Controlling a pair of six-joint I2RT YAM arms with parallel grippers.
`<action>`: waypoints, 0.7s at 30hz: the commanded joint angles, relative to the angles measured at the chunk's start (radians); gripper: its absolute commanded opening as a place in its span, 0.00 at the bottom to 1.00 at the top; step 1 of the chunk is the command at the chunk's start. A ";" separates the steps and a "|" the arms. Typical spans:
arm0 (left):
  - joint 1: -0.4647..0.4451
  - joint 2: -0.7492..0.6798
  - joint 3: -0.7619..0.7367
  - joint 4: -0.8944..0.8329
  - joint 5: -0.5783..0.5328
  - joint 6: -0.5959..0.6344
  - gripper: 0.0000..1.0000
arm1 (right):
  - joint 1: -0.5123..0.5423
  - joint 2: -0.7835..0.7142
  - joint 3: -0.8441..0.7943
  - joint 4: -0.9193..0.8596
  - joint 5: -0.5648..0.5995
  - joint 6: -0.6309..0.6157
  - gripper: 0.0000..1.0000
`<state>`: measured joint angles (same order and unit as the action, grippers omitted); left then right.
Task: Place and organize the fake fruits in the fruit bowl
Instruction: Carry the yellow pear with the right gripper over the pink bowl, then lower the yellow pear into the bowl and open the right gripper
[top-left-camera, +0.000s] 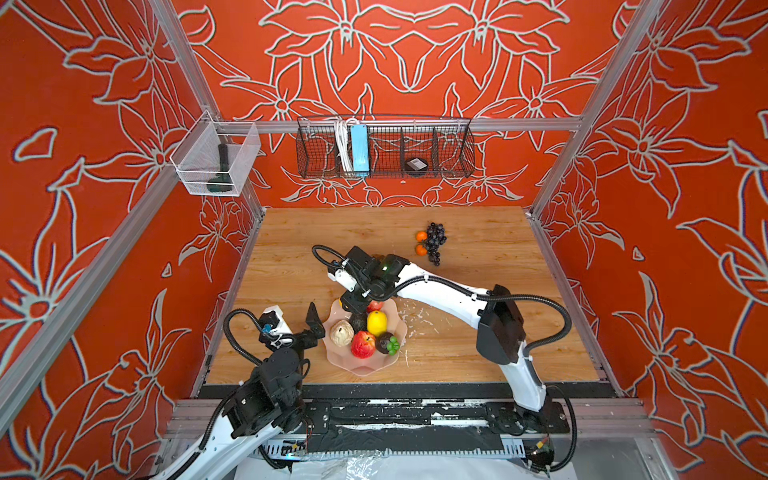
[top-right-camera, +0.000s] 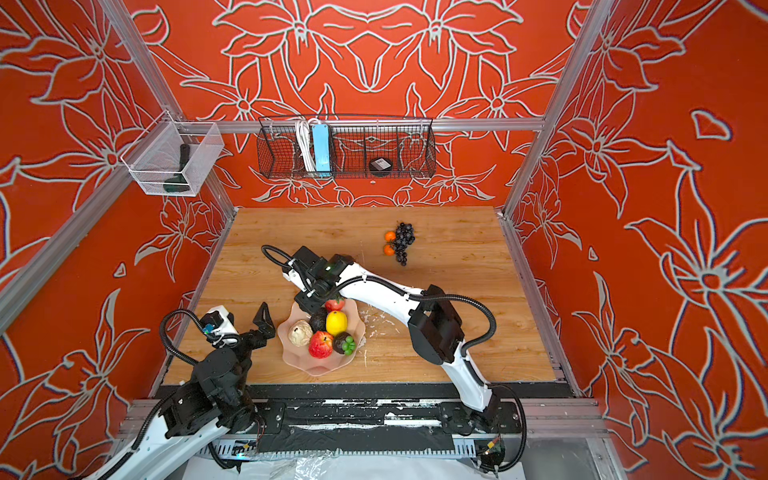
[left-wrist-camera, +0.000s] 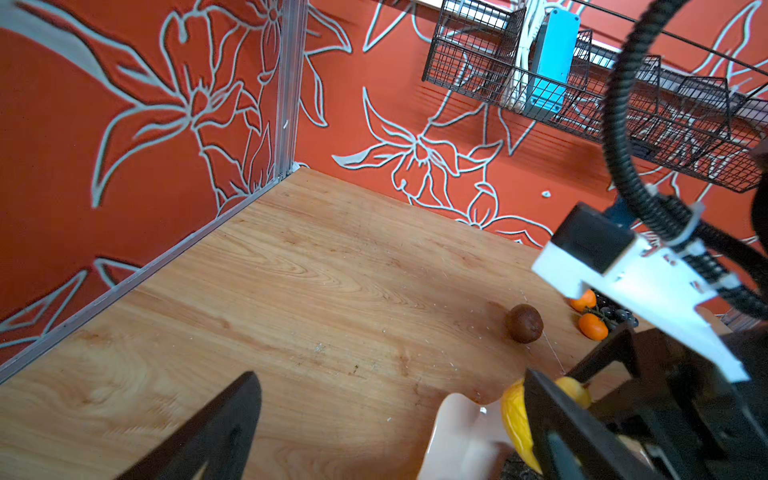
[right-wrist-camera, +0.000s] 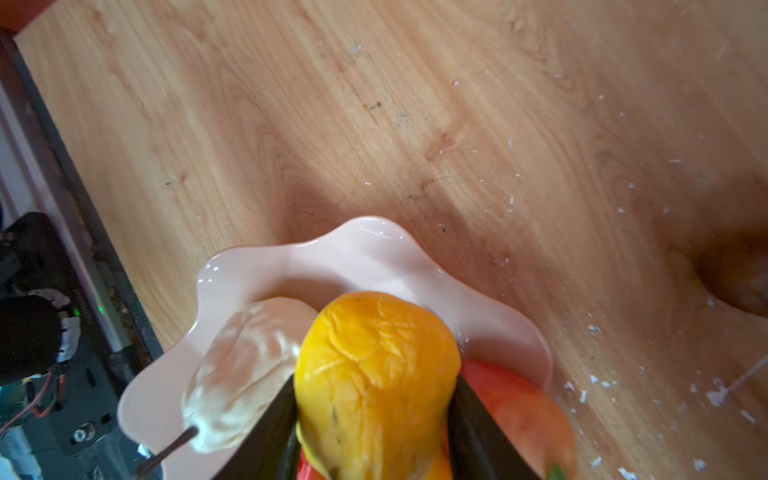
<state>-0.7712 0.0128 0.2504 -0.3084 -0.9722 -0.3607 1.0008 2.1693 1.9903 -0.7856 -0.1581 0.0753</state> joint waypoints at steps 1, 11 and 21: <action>0.004 -0.013 0.026 -0.012 -0.028 -0.026 0.98 | -0.001 0.043 0.060 -0.043 -0.020 -0.033 0.49; 0.004 -0.012 0.024 -0.011 -0.029 -0.025 0.98 | -0.001 0.130 0.110 -0.048 -0.059 -0.052 0.49; 0.004 -0.004 0.021 0.000 -0.028 -0.020 0.98 | 0.001 0.139 0.109 -0.039 -0.086 -0.058 0.56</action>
<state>-0.7712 0.0128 0.2504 -0.3130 -0.9718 -0.3607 1.0008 2.2929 2.0632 -0.8082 -0.2207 0.0444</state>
